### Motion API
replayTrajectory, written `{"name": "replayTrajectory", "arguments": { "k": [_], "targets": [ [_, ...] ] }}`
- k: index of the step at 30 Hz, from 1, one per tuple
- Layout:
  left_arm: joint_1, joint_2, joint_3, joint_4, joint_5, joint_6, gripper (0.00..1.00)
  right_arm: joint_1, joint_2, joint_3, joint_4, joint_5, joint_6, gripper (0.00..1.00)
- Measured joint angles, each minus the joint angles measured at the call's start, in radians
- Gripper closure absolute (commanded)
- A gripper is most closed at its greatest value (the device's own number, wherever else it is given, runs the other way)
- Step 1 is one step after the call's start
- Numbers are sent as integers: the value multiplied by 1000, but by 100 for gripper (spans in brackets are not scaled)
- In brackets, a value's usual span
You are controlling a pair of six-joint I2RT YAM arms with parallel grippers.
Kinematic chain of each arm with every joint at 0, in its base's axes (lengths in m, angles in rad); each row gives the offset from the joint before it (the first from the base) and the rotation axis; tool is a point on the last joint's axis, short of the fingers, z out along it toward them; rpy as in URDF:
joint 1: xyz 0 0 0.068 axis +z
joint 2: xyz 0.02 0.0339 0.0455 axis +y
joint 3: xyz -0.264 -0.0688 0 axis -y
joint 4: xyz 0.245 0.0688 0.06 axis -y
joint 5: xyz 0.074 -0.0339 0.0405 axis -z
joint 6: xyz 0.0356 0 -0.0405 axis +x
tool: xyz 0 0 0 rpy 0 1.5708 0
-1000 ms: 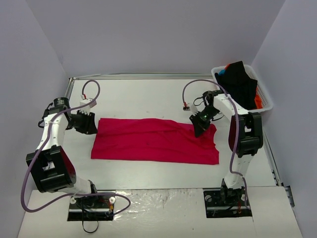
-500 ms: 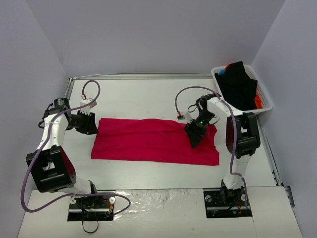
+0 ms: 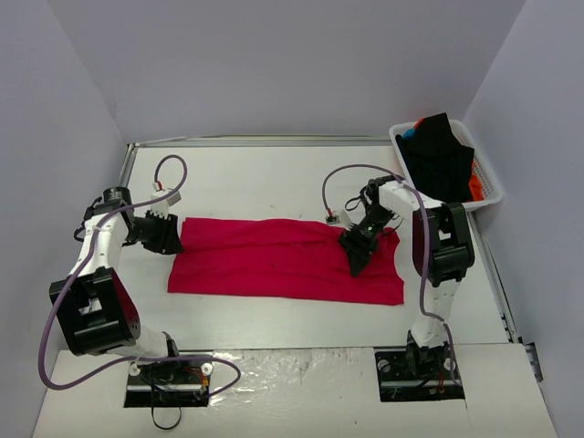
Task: Fold and stack the t-shirts
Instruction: Fold the other side of the tshirt into a rectangle
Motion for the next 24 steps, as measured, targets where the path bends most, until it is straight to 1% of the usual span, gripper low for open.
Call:
{"name": "replayTrajectory", "arguments": {
  "k": [6,10,16,20,24],
  "targets": [
    [0,0,-9,1,6,0,70,-18,13,21,13,4,22,40],
    [0,0,-8,0,13,0,70,-64,42,110,35,16,51,40],
    [0,-6,-8,-3,13,0,70,-146,146,275,71,38,84,40],
    [0,-7,-8,-3,13,0,70,-177,217,322,82,51,100,40],
    [0,-7,-8,-2,13,0,70,-175,229,345,73,51,115,40]
  ]
}}
